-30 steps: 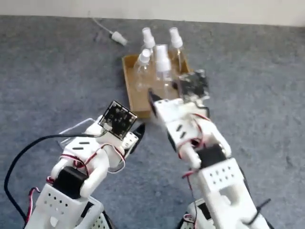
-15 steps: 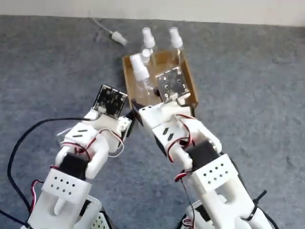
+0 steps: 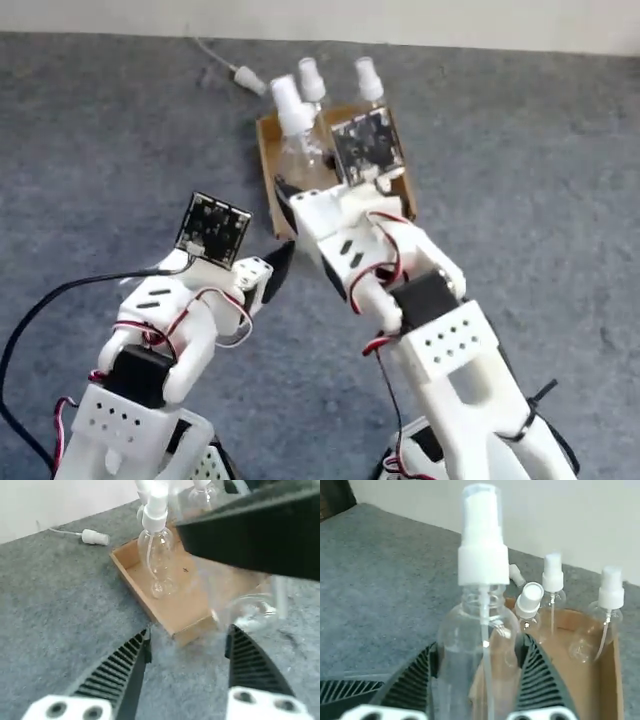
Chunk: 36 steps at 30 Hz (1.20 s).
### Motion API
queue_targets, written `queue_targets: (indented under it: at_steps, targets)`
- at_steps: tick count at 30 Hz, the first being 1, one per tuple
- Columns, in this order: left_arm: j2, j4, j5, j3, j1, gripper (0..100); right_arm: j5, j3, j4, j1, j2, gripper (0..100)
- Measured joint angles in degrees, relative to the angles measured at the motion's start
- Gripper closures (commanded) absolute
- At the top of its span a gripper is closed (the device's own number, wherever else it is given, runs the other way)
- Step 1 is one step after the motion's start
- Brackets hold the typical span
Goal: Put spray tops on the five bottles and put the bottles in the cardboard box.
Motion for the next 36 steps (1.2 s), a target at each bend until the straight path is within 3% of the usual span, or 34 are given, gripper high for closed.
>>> queue_targets:
  at_steps: [11, 15, 29, 36]
  targets:
    - [1.9, 0.0, 0.5, -0.2, 0.7, 76, -0.9, 0.0, -0.2, -0.4, 0.7, 99.5]
    - [1.9, -4.1, 0.5, 0.4, 1.1, 76, -0.9, 0.0, 0.5, -3.2, 0.7, 99.5]
    - [1.9, -8.1, 0.7, 2.2, -4.5, 76, 1.9, -1.1, 10.2, -4.7, -6.4, 99.5]
    - [1.9, -8.1, 0.7, 2.9, -4.6, 77, 5.1, -1.1, 8.3, 3.5, -5.6, 99.5]
